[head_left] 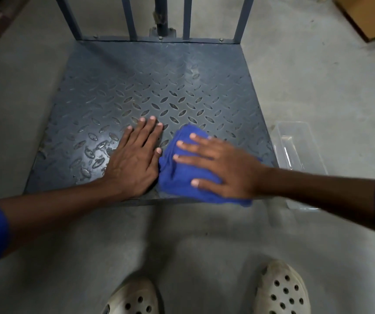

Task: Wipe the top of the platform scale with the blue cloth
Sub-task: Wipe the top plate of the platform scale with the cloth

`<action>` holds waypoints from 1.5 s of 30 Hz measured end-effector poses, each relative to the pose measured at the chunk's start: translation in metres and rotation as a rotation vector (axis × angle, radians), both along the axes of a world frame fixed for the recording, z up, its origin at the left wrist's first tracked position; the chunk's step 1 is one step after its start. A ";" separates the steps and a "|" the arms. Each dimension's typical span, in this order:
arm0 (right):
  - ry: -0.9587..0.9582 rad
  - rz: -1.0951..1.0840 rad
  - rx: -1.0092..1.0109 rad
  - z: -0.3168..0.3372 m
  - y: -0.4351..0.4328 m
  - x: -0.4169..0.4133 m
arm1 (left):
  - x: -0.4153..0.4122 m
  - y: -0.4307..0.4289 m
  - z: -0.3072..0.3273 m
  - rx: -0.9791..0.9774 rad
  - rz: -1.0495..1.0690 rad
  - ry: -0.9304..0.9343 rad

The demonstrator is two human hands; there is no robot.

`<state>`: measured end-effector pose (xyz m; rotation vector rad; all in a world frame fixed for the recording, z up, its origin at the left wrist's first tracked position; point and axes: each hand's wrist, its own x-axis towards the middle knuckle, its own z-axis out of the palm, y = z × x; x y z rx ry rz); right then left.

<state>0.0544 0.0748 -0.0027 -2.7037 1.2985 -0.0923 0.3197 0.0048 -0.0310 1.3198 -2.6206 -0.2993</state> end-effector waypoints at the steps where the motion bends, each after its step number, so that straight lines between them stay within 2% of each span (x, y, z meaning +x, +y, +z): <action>1: -0.003 -0.052 0.008 0.001 -0.008 -0.015 | -0.001 0.001 0.000 0.003 0.004 -0.007; 4: 0.027 -0.302 -0.028 0.003 -0.020 -0.070 | -0.001 0.004 0.001 0.009 0.024 -0.034; 6: 0.067 -0.382 -0.060 0.002 -0.005 -0.085 | -0.001 0.006 0.000 0.013 0.025 -0.048; 8: 0.082 -0.339 -0.066 0.001 0.021 -0.067 | -0.002 0.008 -0.001 0.004 0.030 -0.058; 10: 0.059 -0.207 -0.063 -0.004 0.042 -0.034 | -0.005 0.008 -0.002 -0.015 0.026 -0.064; 12: 0.062 -0.106 -0.100 -0.007 0.033 -0.007 | -0.009 0.003 -0.004 -0.032 0.010 -0.064; 14: 0.045 -0.100 -0.078 -0.009 -0.001 0.004 | -0.014 -0.005 -0.005 -0.035 -0.015 -0.073; 18: -0.049 -0.435 -0.010 -0.006 -0.064 -0.031 | -0.024 -0.016 -0.002 -0.003 -0.015 -0.072; 20: -0.047 -0.570 -0.017 -0.007 -0.060 -0.058 | -0.022 -0.014 -0.002 -0.006 -0.011 -0.073; 22: -0.060 -0.609 -0.060 -0.012 -0.033 -0.074 | -0.020 -0.013 -0.002 -0.003 -0.014 -0.073; 24: -0.027 -0.577 -0.090 -0.011 0.000 -0.071 | -0.018 -0.012 -0.001 -0.002 -0.011 -0.078; 27: 0.029 -0.341 -0.080 -0.009 0.026 -0.043 | -0.023 -0.012 -0.004 -0.021 0.006 -0.067; 30: 0.031 -0.137 -0.073 -0.007 -0.008 -0.022 | -0.031 -0.021 -0.003 -0.017 0.019 -0.047; 32: 0.026 -0.181 -0.036 -0.005 -0.056 -0.022 | -0.038 -0.032 0.000 0.020 0.031 -0.055; 35: -0.027 -0.502 -0.037 0.001 -0.106 -0.058 | -0.047 -0.043 0.007 0.060 0.098 -0.049; 37: -0.032 -0.623 -0.039 -0.001 -0.106 -0.077 | -0.048 -0.046 0.007 0.057 0.118 -0.063; 40: -0.012 -0.585 -0.036 -0.003 -0.086 -0.054 | -0.046 -0.049 0.006 0.055 0.111 -0.077; 45: 0.014 -0.362 -0.063 -0.015 -0.076 -0.007 | -0.055 -0.061 0.005 0.040 0.138 -0.091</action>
